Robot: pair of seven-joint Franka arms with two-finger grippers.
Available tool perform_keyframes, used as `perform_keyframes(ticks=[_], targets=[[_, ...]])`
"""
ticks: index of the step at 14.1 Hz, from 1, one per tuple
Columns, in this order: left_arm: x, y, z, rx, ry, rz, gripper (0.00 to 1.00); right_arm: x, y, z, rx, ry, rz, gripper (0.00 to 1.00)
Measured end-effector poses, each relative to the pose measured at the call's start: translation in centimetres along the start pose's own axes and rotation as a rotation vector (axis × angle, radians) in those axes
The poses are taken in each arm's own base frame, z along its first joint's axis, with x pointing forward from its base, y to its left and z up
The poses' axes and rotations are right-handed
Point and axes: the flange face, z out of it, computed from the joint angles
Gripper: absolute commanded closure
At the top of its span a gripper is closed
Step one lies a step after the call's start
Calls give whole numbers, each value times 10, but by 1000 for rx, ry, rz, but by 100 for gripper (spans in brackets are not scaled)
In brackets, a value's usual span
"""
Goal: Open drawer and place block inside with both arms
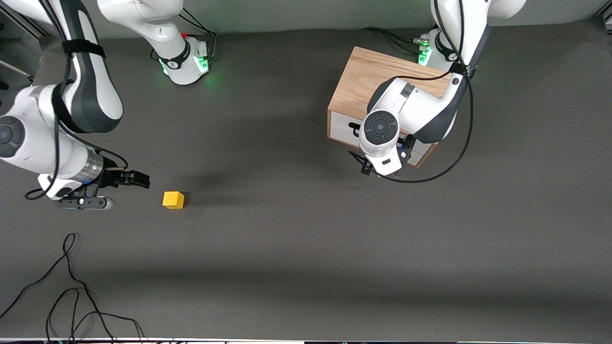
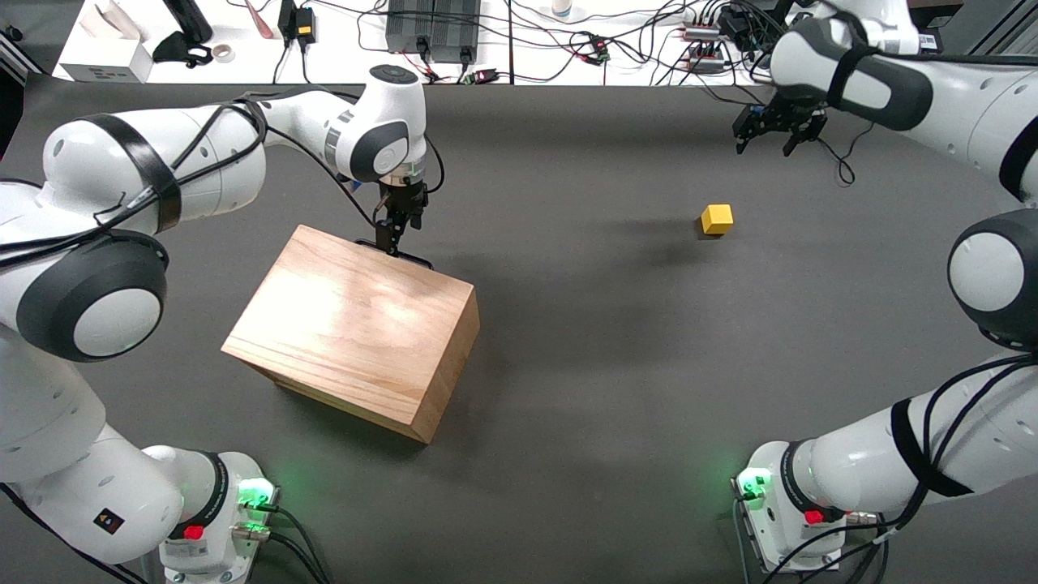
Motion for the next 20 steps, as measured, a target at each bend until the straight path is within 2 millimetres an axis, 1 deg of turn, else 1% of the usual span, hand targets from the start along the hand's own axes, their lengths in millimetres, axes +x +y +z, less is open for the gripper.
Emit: perform_keyframes(ticks=[1, 3, 5, 7, 9, 13, 16, 18, 20], targets=[[0, 0, 0, 0, -2, -1, 0, -3, 1, 10, -1, 0, 0, 0], [1, 1, -1, -5, -6, -4, 0, -6, 1, 25, -4, -3, -2, 0], [6, 4, -3, -23, -17, -16, 0, -3, 2, 46, -10, 10, -4, 0], [9, 5, -3, -26, -22, -24, 0, 2, 1, 75, -17, 6, -12, 0], [11, 8, -7, -44, -26, -27, 0, 3, 1, 92, -20, 2, -15, 0], [9, 24, -16, -81, -34, -28, 0, -4, 2, 109, -18, 38, -18, 0], [8, 34, -13, -80, -35, -27, 0, -10, 3, 120, -18, 56, -17, 0], [7, 40, -13, -84, -36, -27, 0, -11, 4, 122, -18, 57, -17, 0], [7, 50, -17, -102, -40, -29, 0, -12, 4, 123, -18, 58, -18, 0]])
